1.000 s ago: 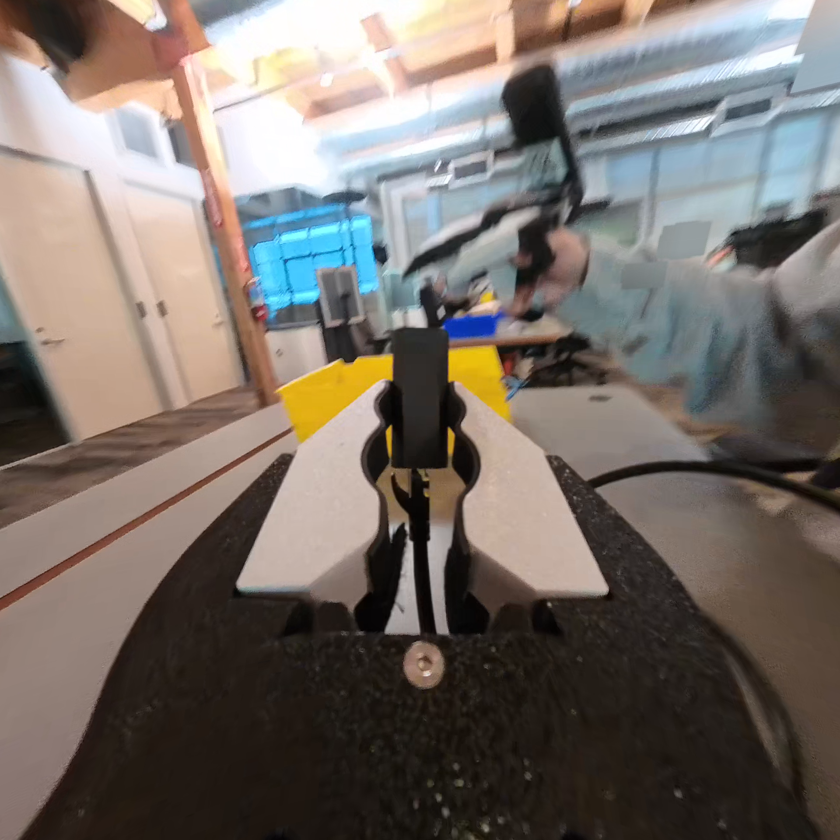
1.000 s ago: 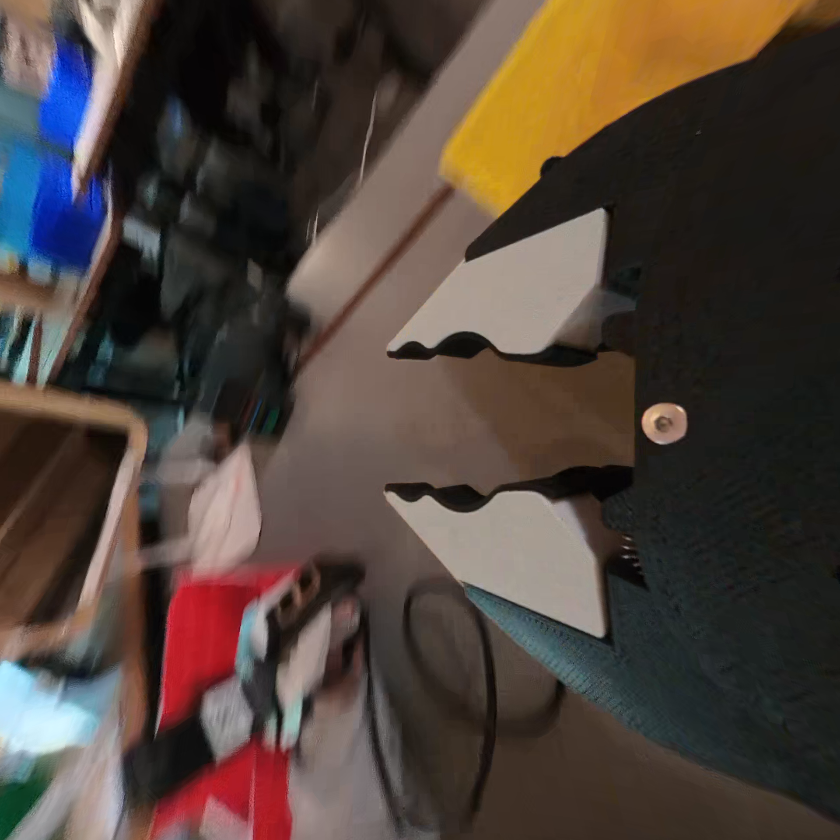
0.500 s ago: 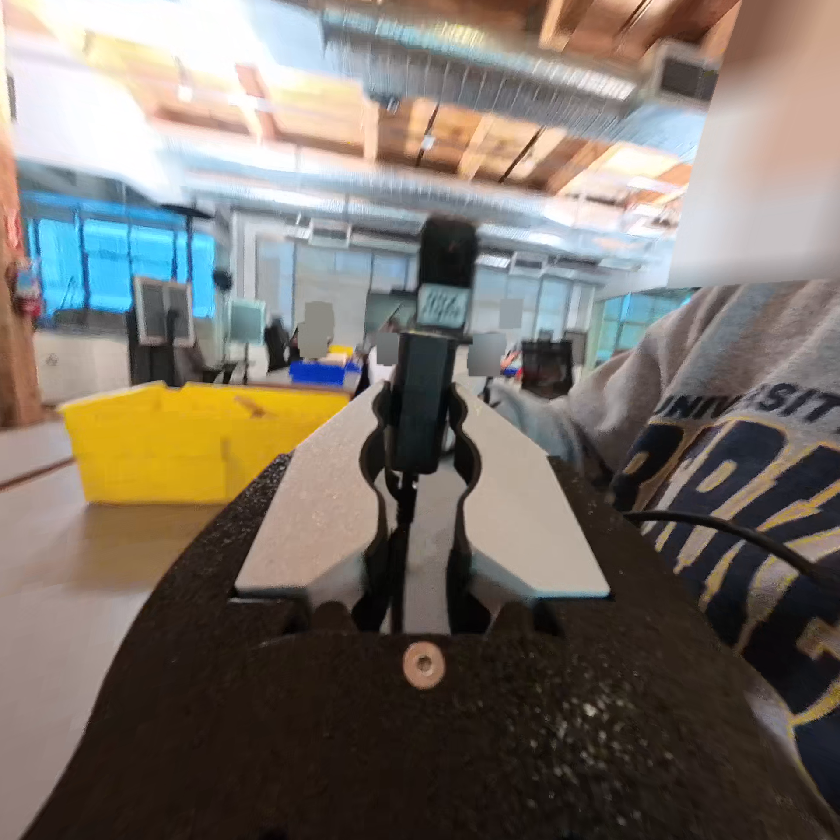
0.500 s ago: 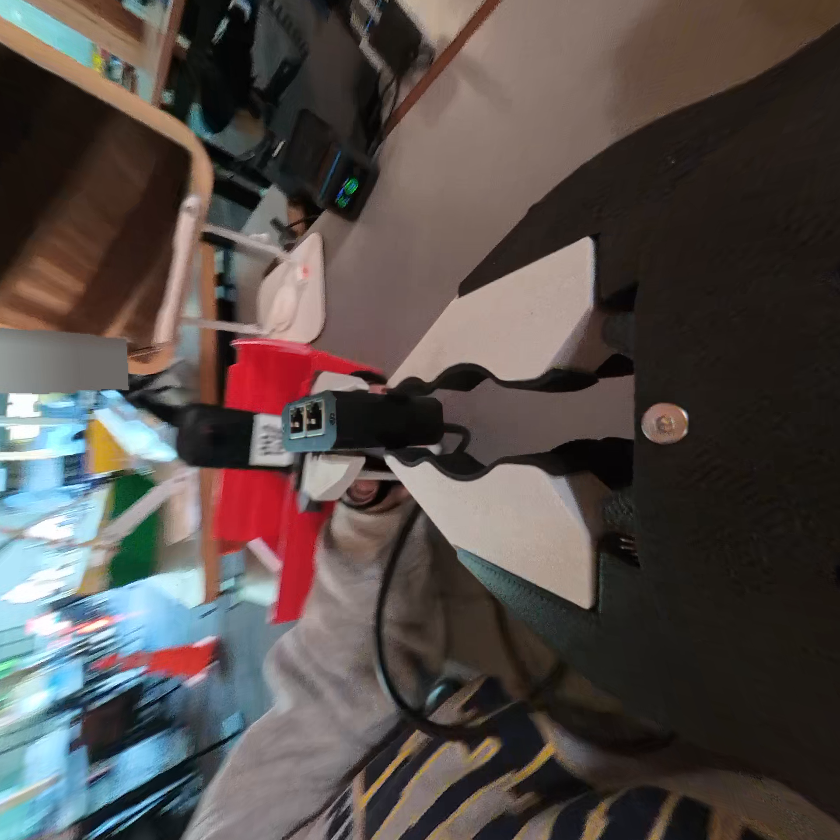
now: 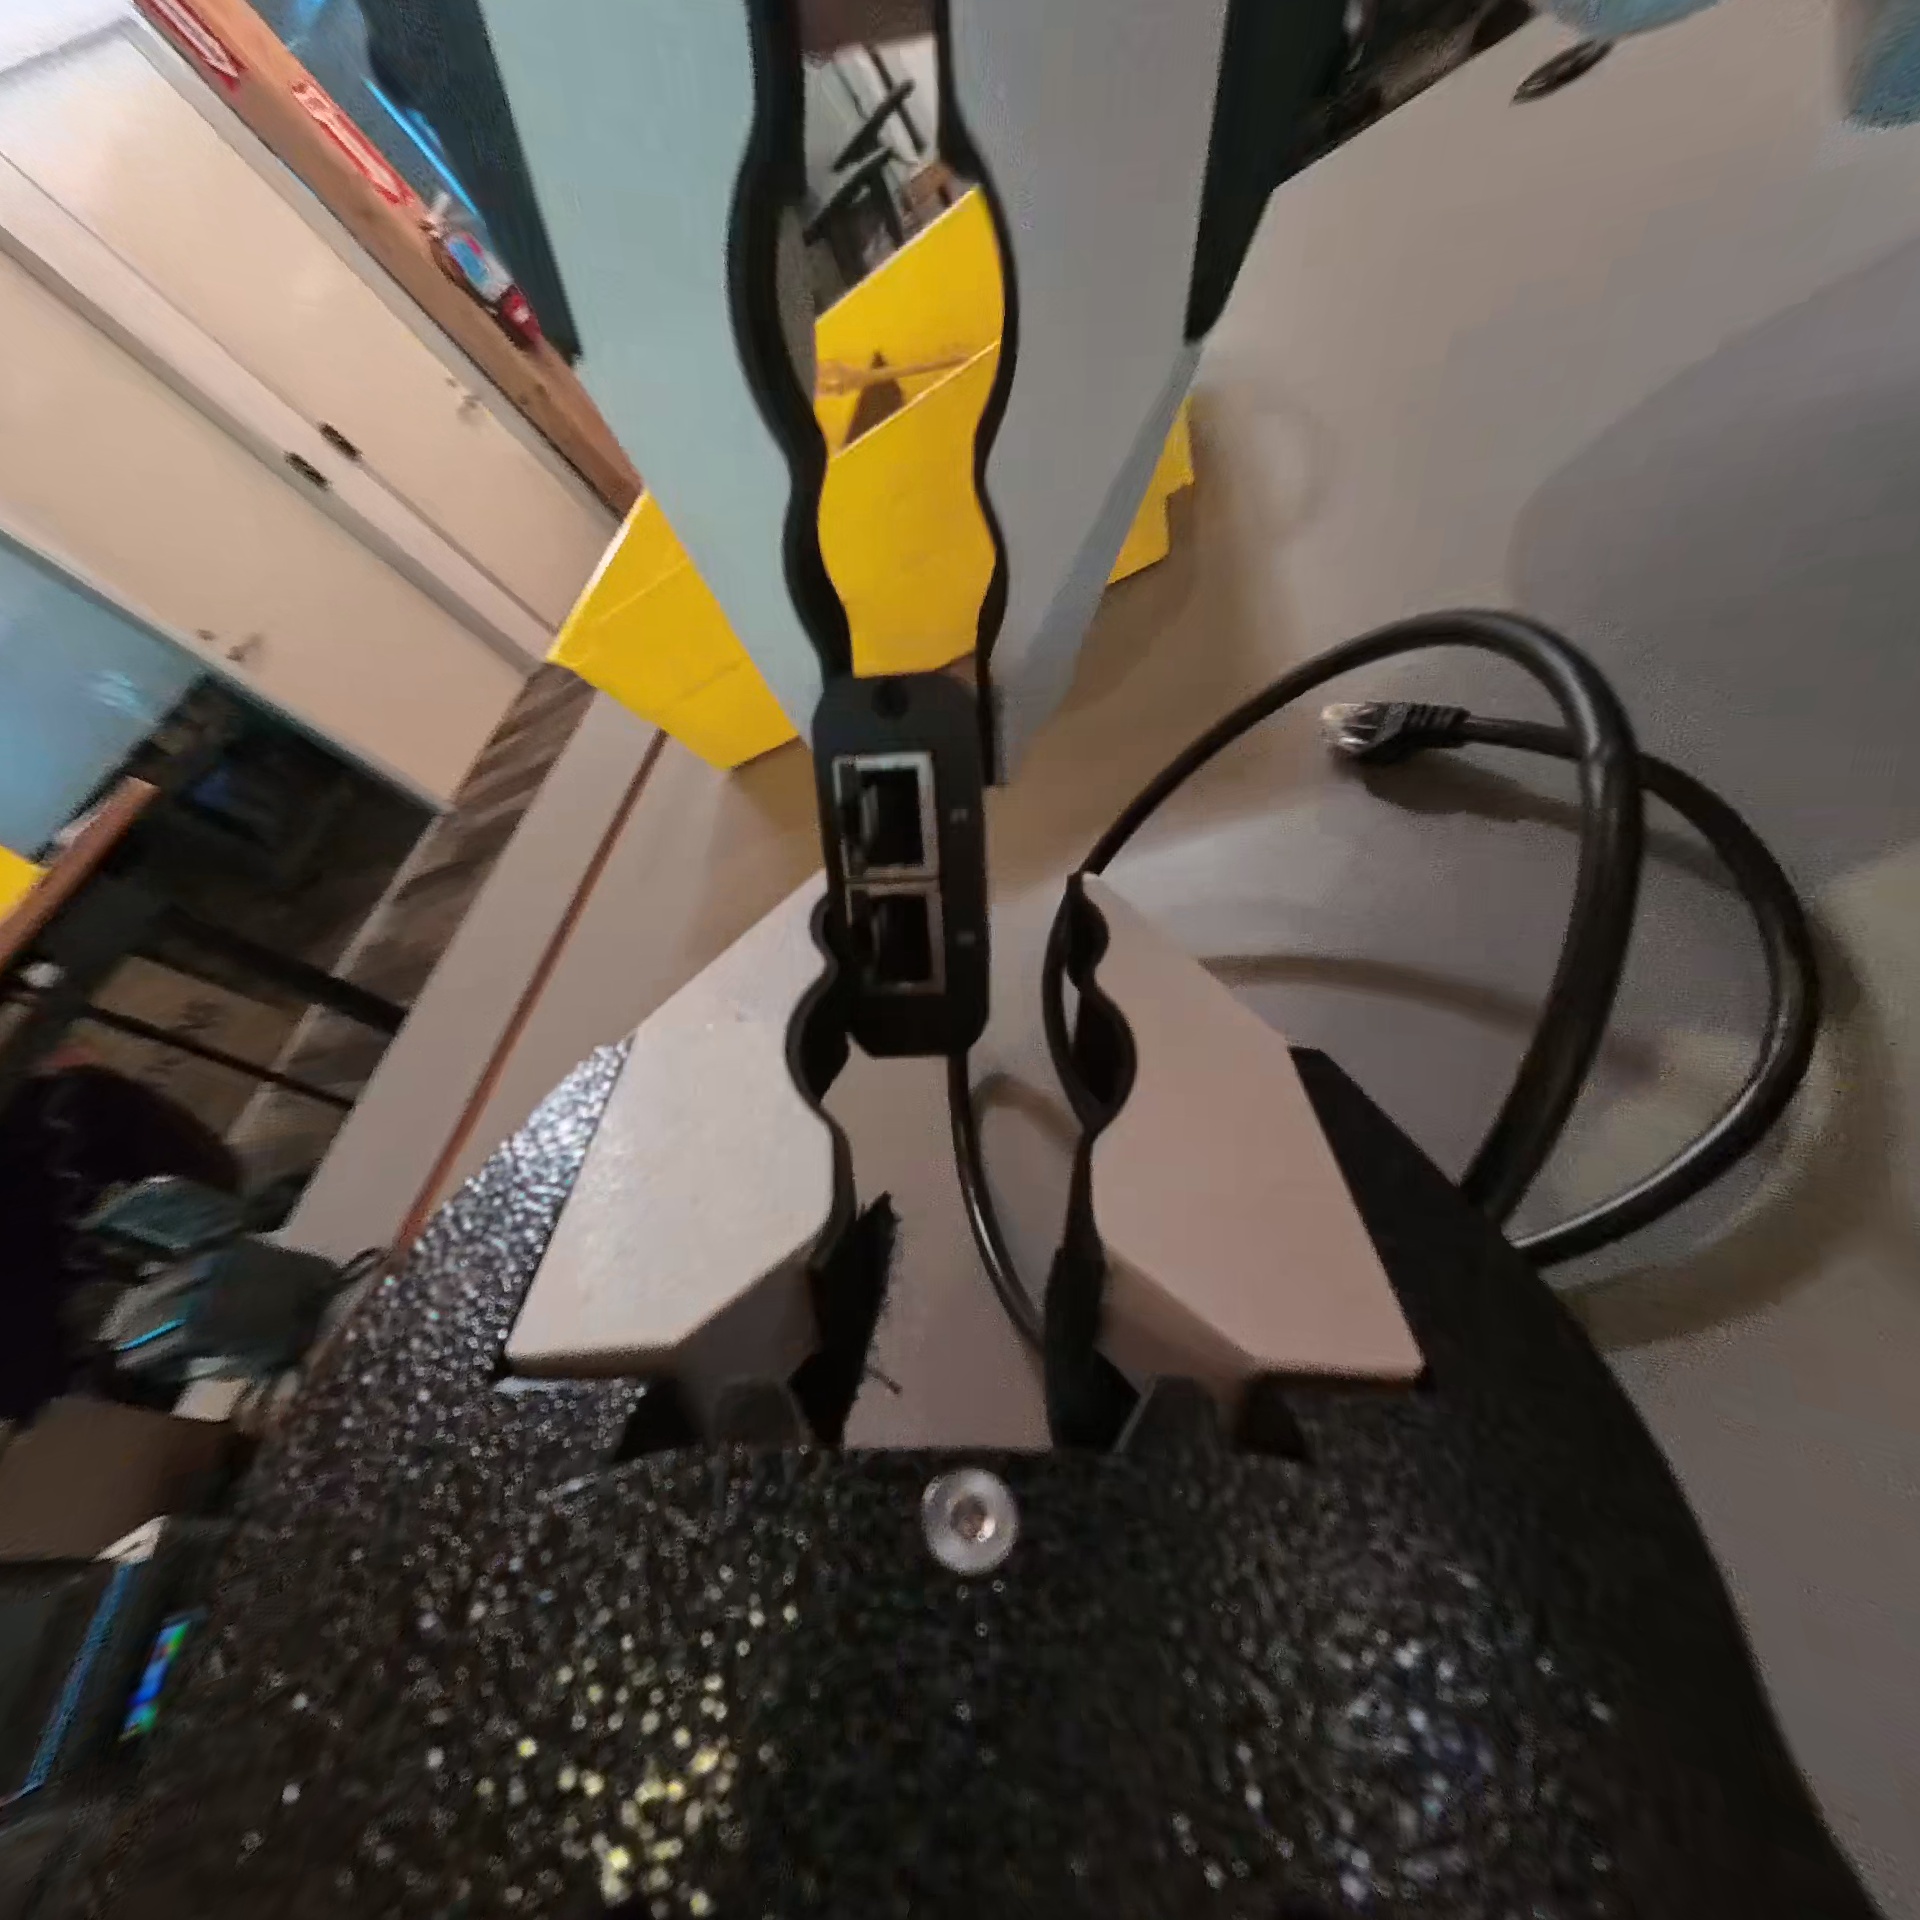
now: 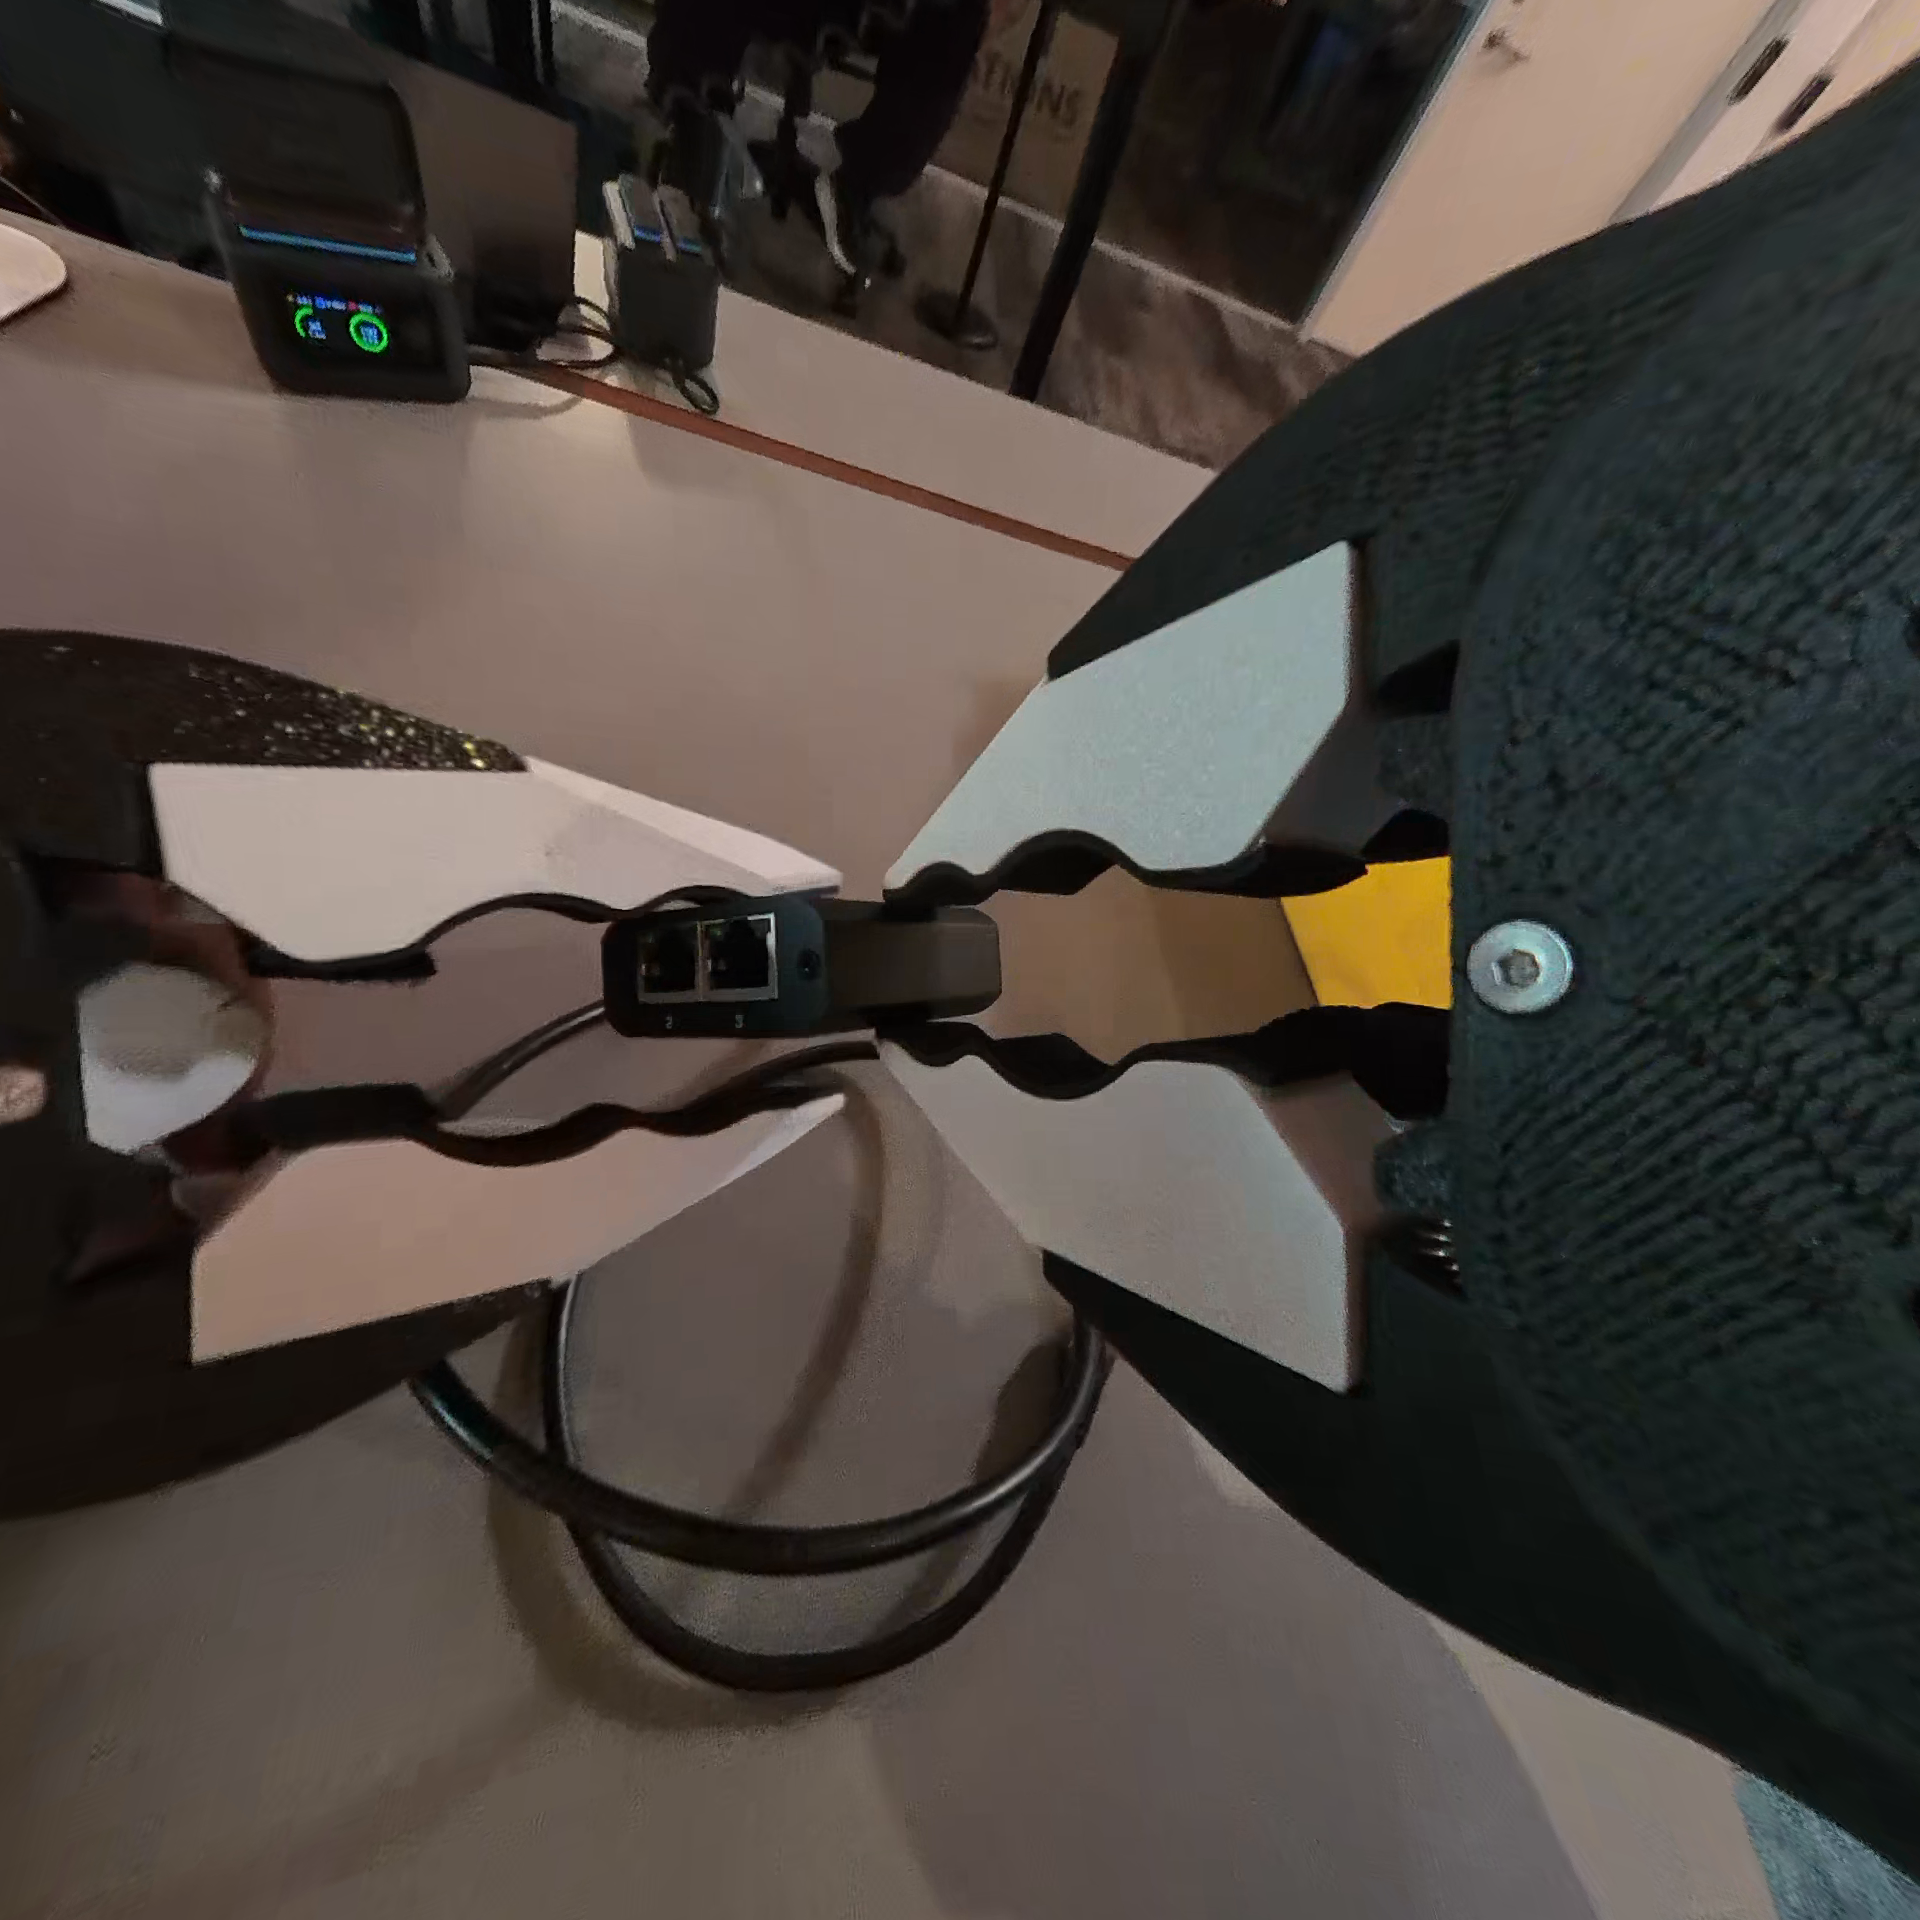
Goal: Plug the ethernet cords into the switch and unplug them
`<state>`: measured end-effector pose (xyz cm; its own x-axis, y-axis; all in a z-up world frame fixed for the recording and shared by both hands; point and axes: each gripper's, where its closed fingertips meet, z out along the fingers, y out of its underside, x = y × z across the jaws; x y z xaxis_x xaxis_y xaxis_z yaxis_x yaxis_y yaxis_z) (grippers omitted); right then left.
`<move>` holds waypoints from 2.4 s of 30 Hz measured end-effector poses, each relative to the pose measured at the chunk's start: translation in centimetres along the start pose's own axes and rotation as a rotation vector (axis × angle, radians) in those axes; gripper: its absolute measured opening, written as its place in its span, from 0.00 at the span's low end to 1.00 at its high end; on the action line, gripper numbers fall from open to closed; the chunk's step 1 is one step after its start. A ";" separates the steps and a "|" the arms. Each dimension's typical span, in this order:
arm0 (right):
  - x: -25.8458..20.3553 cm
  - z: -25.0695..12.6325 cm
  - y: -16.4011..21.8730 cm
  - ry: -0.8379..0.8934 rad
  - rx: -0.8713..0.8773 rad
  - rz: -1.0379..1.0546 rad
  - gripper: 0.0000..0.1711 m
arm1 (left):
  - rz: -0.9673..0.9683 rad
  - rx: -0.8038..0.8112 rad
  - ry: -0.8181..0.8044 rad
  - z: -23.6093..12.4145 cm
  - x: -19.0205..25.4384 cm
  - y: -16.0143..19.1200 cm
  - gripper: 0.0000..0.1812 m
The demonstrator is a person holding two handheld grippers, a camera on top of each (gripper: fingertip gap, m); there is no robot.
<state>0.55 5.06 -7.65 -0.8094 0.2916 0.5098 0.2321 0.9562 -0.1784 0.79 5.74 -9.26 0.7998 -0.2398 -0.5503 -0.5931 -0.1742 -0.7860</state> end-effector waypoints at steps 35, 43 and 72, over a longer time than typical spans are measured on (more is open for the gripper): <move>-2.1 -9.0 -6.1 -0.070 1.094 0.332 0.06 | -0.470 0.784 0.484 -9.0 0.4 -9.7 0.12; -5.0 -10.1 -5.3 -0.174 0.992 0.174 0.07 | -0.445 0.725 0.602 -8.6 3.0 -10.8 0.11; -5.0 -10.2 -4.4 0.227 0.598 0.025 0.08 | 0.044 0.589 0.266 -8.3 3.7 -11.8 0.12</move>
<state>9.01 -0.33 -0.84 -0.6581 0.3743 0.6533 -0.1447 0.7886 -0.5976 10.00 -1.06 0.34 0.6805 -0.4762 -0.5569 -0.4144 0.3766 -0.8285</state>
